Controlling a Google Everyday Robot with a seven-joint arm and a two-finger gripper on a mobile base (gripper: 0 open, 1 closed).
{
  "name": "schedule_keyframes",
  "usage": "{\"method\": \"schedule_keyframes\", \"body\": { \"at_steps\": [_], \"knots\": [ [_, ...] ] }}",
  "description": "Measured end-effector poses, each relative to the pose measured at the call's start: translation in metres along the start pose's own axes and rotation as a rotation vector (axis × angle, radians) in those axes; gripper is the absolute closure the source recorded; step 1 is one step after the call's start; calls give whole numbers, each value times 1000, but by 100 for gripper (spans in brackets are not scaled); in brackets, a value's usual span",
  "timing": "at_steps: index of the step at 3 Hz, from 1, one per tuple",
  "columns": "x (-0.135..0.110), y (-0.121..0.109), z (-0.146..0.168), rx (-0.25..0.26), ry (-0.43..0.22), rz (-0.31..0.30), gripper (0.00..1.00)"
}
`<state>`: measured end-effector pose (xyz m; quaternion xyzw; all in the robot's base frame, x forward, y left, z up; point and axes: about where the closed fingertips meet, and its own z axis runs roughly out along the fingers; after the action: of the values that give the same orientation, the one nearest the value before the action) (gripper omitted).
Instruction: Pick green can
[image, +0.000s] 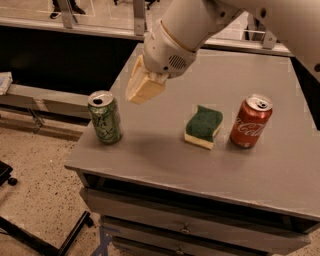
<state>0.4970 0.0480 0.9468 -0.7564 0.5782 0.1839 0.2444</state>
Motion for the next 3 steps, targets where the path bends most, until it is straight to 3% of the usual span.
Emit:
{"method": "schedule_keyframes", "body": {
  "at_steps": [1,3],
  "knots": [
    [1,0,-4,4,4,8,83],
    [0,3,-6,9,11,18,36]
  ]
}}
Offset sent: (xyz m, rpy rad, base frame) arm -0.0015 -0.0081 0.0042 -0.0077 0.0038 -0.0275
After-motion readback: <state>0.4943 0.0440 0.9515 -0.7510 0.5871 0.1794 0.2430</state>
